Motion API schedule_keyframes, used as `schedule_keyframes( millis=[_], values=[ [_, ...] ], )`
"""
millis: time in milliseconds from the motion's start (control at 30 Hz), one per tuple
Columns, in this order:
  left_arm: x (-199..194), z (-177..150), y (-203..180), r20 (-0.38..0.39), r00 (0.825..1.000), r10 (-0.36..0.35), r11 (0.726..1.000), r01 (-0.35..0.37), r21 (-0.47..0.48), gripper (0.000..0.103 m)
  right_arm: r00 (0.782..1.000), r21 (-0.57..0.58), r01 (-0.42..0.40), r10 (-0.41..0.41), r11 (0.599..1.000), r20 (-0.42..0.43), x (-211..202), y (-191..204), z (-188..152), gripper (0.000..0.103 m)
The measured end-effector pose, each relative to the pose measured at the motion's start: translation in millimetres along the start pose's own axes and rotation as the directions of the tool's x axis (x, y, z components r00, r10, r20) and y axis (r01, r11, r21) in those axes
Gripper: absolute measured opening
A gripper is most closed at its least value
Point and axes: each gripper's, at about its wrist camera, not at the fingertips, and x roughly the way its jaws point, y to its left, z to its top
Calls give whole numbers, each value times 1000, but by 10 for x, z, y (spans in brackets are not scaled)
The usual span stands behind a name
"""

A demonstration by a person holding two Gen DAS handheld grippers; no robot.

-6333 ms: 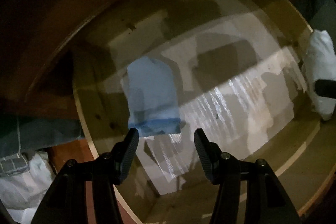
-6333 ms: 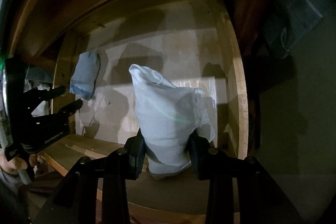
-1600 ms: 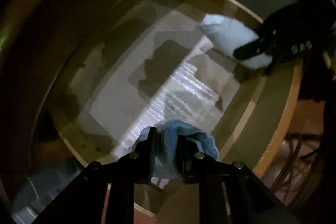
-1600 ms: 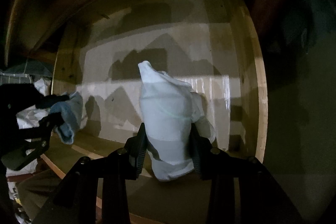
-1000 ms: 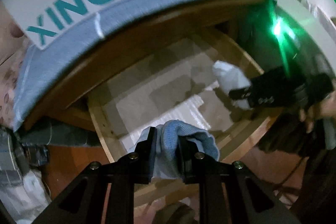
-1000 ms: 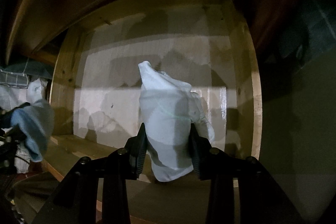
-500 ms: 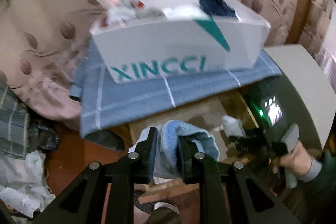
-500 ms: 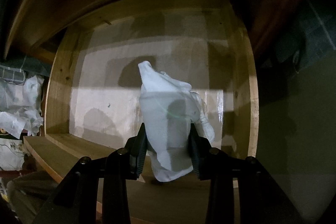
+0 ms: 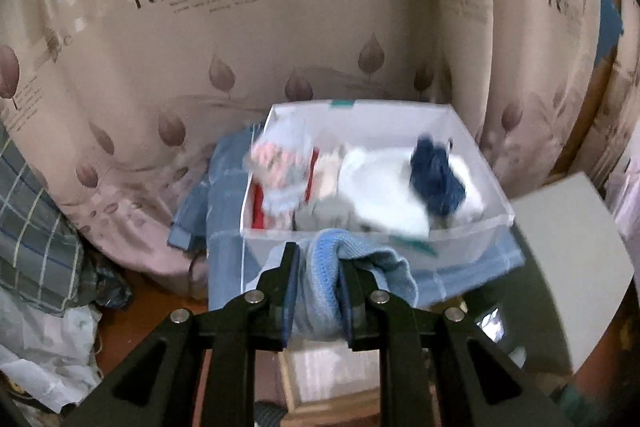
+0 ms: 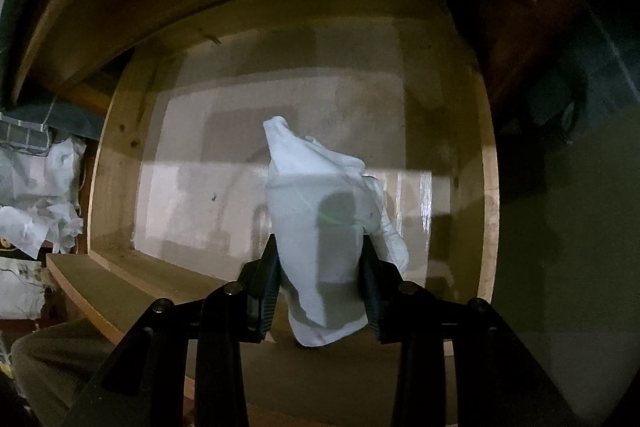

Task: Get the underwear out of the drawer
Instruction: 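Lower the light blue sock into the shoe box with the left tool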

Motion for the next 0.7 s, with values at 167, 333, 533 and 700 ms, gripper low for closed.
schedule_keyframes(
  millis=[167, 333, 533, 700],
  values=[
    [81, 356, -89, 23, 1000, 8, 1000, -8, -9, 18, 1000, 5, -5, 5, 1000, 1, -8, -11, -6, 34],
    [274, 598, -271, 33, 999, 36, 999, -36, 17, 18, 1000, 8, -17, 17, 1000, 0, -15, -7, -2, 34],
    [620, 757, -379, 11, 999, 49, 998, -49, 33, 18, 1000, 21, -29, 29, 999, 2, -33, -33, 1, 34],
    [894, 804, -437, 8, 997, 75, 996, -75, 49, 18, 999, 28, -36, 36, 999, -2, -22, -24, 4, 34]
  ],
)
